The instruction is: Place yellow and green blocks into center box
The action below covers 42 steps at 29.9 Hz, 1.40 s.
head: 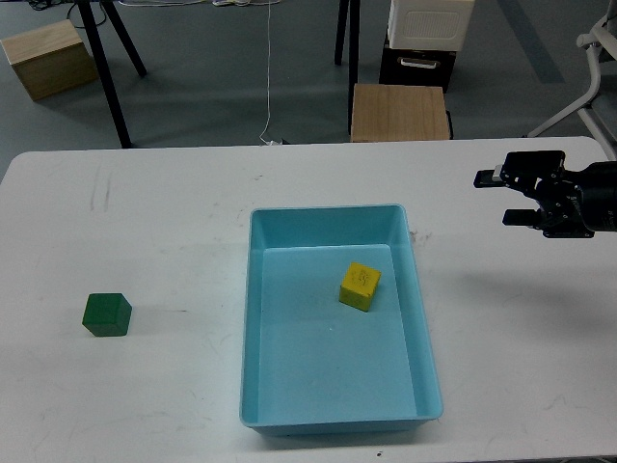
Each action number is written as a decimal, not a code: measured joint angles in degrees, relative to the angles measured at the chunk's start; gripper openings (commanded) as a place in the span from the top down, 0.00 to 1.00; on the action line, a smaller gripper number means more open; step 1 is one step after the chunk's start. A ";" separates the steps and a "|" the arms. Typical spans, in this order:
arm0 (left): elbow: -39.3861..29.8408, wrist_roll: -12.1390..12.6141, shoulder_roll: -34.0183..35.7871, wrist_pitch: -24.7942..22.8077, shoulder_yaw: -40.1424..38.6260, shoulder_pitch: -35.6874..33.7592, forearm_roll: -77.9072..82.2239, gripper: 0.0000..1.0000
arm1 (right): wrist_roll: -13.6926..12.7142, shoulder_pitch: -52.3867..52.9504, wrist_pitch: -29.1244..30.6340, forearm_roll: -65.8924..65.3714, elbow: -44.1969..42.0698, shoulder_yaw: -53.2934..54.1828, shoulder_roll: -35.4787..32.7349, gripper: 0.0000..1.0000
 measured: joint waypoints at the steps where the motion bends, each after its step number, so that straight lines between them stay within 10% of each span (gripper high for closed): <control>1: 0.05 -0.04 0.41 0.00 -0.01 0.00 1.89 0.00 | 0.00 -0.07 0.00 0.00 -0.03 0.12 -0.04 0.02; 42: 3.33 -0.70 0.27 0.00 -2.21 0.98 12.79 0.00 | 0.29 8.06 -1.81 20.22 5.52 22.22 -24.93 0.02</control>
